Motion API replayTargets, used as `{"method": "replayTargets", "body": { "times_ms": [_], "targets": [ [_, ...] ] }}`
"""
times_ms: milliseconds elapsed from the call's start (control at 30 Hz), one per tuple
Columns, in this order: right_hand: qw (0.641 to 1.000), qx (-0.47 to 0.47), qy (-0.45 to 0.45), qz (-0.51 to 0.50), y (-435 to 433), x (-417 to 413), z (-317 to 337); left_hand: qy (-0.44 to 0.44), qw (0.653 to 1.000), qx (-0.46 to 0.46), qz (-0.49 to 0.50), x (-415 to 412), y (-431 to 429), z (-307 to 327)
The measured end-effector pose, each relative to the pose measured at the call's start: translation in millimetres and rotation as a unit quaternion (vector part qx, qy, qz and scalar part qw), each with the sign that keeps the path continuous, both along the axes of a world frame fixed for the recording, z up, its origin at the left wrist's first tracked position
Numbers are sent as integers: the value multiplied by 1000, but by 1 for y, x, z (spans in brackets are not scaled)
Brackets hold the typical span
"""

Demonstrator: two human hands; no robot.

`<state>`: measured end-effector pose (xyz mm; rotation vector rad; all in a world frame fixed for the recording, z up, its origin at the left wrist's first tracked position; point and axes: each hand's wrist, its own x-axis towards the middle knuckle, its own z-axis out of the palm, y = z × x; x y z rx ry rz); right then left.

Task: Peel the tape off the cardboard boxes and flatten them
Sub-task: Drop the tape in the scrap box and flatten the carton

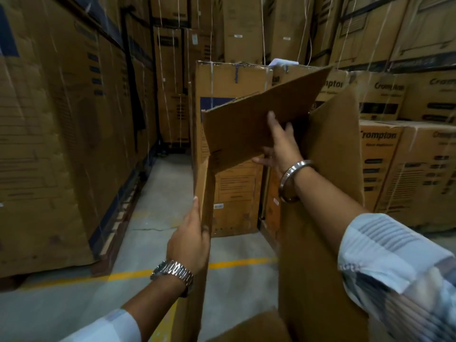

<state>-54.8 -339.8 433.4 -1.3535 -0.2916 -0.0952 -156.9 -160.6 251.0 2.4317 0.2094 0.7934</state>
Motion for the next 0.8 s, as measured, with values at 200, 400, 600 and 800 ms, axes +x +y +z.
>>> {"method": "replayTargets", "body": {
  "times_ms": [200, 400, 600, 800],
  "targets": [
    [994, -2, 84, 72, 17, -11, 1, -50, 997, 61, -18, -9, -3, 3],
    [985, -90, 116, 90, 46, -25, -25, -96, 988, 111, -47, -11, -3, 6],
    [986, -113, 90, -82, 64, -24, -15, -143, 978, 111, -100, -4, -2, 23],
    [984, -98, 56, -138, 59, -19, -5, 15, 998, 3, -68, 7, 24, 36]
  ]
}}
